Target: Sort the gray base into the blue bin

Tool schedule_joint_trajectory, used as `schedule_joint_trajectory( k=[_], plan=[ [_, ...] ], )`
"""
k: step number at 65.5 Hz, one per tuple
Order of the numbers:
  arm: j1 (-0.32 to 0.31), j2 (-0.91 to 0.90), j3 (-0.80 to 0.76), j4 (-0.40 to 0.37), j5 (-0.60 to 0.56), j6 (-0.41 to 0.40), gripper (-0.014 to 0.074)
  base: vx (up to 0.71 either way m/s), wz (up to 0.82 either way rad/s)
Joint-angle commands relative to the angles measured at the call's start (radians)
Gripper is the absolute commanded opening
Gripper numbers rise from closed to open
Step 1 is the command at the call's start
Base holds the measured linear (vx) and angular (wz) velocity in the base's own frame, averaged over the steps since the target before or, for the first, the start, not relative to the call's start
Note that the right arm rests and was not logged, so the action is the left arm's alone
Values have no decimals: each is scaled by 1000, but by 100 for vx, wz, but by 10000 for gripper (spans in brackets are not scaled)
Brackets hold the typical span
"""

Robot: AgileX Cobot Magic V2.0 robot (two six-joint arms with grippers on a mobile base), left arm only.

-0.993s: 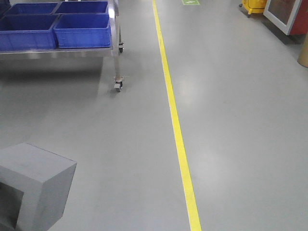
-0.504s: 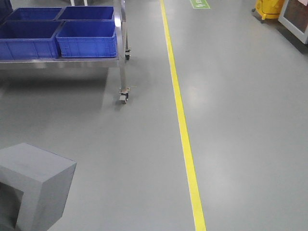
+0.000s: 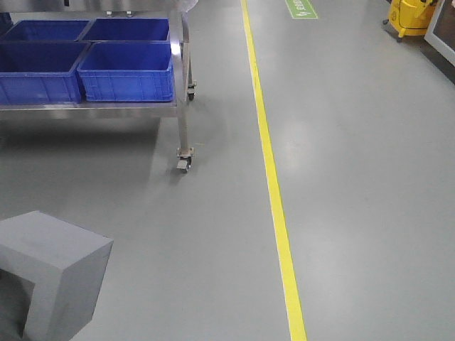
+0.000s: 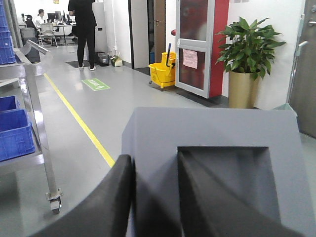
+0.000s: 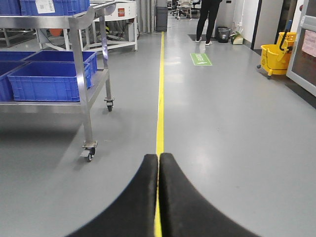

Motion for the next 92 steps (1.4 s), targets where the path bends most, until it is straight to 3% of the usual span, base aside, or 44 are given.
schedule_joint_trajectory(
  k=[1, 92],
  plan=[
    [-2, 6, -28, -19, -109, -7, -6, 40, 2],
    [-2, 6, -28, -19, -109, -7, -6, 39, 9]
  ],
)
